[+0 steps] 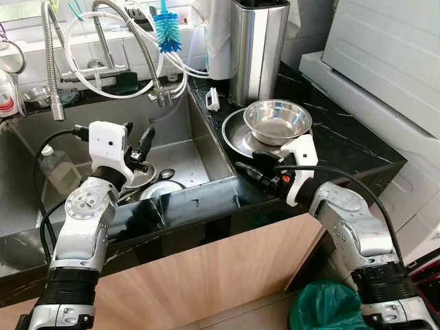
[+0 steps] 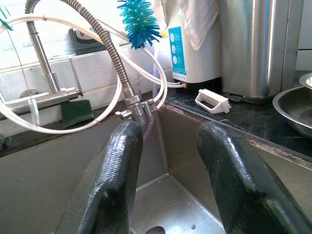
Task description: Kitchen organization
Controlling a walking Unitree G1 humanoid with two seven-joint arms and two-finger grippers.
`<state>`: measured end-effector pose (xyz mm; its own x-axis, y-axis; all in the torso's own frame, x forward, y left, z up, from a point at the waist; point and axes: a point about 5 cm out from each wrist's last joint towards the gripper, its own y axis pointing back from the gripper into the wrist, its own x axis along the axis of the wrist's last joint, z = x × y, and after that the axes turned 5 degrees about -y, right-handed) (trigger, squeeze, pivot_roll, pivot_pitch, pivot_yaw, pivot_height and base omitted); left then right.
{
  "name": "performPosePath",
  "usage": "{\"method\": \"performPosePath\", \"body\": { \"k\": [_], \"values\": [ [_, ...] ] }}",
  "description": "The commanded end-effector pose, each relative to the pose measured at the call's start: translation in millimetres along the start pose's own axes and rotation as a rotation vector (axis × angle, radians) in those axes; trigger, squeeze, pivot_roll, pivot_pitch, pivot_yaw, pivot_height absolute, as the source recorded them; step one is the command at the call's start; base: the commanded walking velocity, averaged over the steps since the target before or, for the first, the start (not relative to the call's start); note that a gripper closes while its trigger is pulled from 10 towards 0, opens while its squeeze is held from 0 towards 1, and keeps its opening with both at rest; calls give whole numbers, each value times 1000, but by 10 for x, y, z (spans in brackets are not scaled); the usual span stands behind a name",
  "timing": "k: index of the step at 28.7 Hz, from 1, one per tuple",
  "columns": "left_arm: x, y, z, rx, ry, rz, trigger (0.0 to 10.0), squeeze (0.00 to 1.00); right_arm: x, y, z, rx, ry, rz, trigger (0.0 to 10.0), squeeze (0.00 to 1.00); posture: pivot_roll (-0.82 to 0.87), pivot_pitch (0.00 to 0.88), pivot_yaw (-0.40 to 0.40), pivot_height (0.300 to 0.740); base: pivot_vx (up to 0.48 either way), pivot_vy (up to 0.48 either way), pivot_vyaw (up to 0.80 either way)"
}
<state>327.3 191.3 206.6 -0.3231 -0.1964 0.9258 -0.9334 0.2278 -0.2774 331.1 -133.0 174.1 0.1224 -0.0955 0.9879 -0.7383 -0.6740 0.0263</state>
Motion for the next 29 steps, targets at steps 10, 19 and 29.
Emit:
{"method": "performPosePath", "body": {
  "k": [10,19,29],
  "values": [
    [38,3,-9,7,-2,17,10000,0,765,447,552,-548,-96,527,10000,0,46,27,35,740,0,0,0],
    [34,-8,7,1,0,16,10000,0,587,579,887,-736,-332,519,10000,1000,46,27,37,740,0,0,0],
    [38,-6,-3,8,-3,16,10000,0,456,522,1067,-785,-337,367,10000,0,49,27,37,740,0,0,0]
  ]
}}
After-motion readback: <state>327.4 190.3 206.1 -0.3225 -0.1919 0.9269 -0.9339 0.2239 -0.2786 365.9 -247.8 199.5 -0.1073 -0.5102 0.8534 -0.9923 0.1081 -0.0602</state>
